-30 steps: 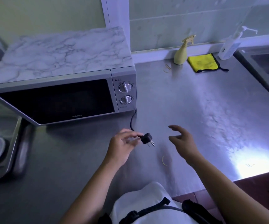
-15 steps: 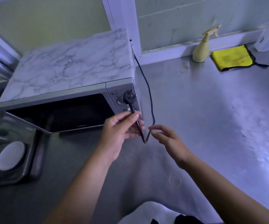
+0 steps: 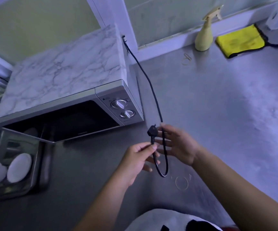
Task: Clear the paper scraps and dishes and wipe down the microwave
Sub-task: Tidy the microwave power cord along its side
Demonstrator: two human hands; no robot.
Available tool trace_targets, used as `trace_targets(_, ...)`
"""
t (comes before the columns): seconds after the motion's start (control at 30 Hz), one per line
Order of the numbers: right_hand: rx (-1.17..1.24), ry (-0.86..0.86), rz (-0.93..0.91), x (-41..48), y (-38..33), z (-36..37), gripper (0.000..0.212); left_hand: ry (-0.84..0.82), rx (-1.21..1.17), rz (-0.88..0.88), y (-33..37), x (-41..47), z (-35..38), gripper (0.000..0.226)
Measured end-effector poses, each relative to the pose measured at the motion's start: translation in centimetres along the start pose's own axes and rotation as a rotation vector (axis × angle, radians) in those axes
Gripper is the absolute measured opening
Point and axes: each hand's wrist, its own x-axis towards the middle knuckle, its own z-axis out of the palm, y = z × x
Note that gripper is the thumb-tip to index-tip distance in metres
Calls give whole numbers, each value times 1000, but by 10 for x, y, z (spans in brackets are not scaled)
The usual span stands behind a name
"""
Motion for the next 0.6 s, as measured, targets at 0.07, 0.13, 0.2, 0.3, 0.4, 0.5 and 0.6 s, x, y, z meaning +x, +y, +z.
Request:
trace_targets(0.07,-72,19,-71,-5,7,12,28,21,34,28,-4,0,8,11)
trace_targets(0.13,-85,89,-129,-8,18,24,21,51,46,31,-12,-2,17,10)
trace_targets(0.2,-33,128,-136,-10,27,34,21,81,85,51,-22,-5,25,14)
trace_targets(0.3,17,197,-114,-11,33,46,18,166,152,121,-34,-7,27,14)
trace_targets(0.4,131,233,-111,-10,33,53,12,208,219,206,-34,-7,21,6)
trace_targets(0.5,200,240,-117,-12,38,54,13,288,381,297,-37,-11,16,20)
trace_targets(0.6,188,304,-107,-16,46,48,10,311,492,323,-45,-18,17,44)
